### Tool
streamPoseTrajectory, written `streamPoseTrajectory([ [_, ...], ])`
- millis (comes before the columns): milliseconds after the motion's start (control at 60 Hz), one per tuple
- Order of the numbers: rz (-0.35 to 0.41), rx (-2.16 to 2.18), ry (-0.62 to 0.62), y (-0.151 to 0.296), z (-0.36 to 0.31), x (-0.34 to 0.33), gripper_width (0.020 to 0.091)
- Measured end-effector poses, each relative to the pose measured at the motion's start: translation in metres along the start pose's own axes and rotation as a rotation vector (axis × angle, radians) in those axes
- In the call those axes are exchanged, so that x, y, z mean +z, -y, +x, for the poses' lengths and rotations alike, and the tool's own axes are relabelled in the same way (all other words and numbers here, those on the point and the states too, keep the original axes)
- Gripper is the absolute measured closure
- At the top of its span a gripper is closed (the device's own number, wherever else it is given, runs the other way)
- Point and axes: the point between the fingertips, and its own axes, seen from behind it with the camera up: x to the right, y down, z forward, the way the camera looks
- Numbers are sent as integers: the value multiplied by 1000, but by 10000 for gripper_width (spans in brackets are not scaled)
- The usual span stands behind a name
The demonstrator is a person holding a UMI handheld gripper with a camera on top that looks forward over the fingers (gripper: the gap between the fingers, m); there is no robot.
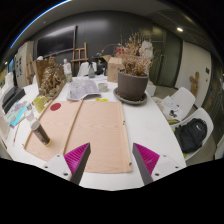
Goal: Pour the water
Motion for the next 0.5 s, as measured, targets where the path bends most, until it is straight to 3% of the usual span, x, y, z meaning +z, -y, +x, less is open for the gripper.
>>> streamPoseTrajectory([
  [133, -21, -13, 44, -13, -32, 0, 244],
  [300, -25, -33, 114, -36, -123, -2, 242],
  [500, 64, -61, 190, -41, -231, 4, 241],
])
